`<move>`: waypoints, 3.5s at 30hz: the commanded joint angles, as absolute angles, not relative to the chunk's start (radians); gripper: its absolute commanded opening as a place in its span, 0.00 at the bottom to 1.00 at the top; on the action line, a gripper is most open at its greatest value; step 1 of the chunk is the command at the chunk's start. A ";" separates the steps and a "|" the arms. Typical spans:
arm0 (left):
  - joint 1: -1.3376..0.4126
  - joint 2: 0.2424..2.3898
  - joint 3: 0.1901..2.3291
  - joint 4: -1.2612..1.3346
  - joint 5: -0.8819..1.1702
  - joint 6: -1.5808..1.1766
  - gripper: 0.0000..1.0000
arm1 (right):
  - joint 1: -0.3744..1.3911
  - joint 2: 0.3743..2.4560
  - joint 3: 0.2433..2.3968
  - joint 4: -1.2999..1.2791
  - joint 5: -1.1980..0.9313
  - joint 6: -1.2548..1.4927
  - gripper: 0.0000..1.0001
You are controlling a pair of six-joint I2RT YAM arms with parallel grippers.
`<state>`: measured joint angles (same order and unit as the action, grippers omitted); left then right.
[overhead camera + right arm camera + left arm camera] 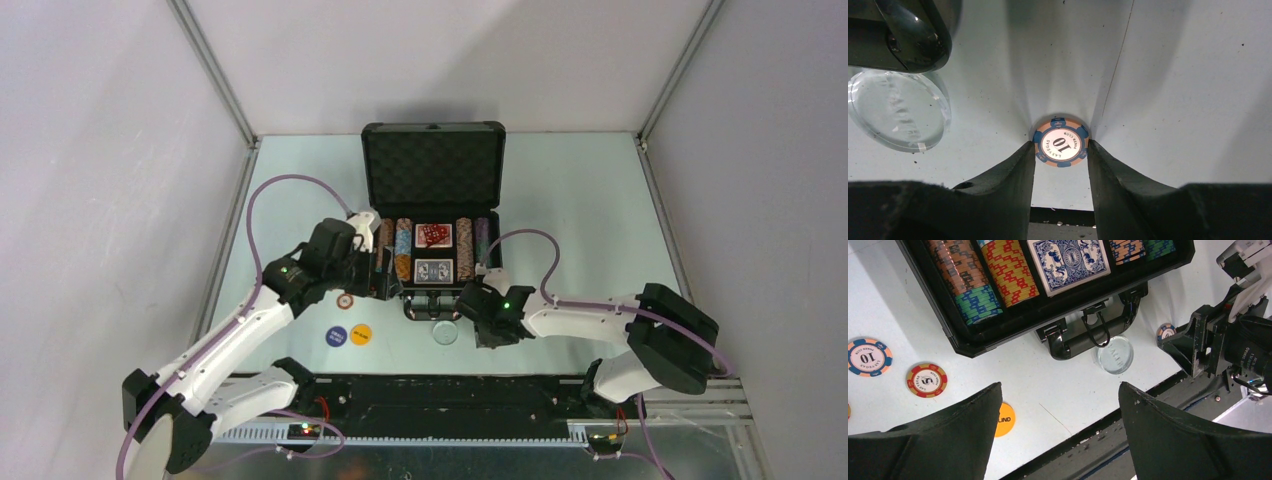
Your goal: Pack up texas hold em set
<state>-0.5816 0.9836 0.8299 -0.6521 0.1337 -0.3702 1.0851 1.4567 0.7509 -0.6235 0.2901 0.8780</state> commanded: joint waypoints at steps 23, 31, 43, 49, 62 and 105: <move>-0.628 1.023 0.805 -0.568 0.196 -0.496 0.90 | 1.164 1.430 0.880 -0.668 0.408 0.775 0.46; -0.631 1.026 0.809 -0.568 0.204 -0.491 0.90 | 0.933 1.326 0.766 -0.675 0.344 0.802 0.66; -0.630 1.017 0.797 -0.565 0.200 -0.489 0.91 | 0.723 1.303 0.695 -0.649 0.276 0.734 0.69; -0.632 1.020 0.790 -0.563 0.200 -0.484 0.91 | 0.683 1.335 0.646 -0.588 0.223 0.727 0.67; -0.631 1.025 0.789 -0.560 0.204 -0.481 0.90 | 0.675 1.409 0.632 -0.549 0.217 0.719 0.56; -0.632 1.035 0.776 -0.557 0.191 -0.488 0.91 | 1.282 1.634 0.891 -0.622 0.237 0.908 0.41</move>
<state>-0.6243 1.0389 0.7712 -0.5816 0.1944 -0.4797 1.2739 1.6119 0.9077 -0.5819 0.2501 0.8658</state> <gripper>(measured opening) 0.907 0.432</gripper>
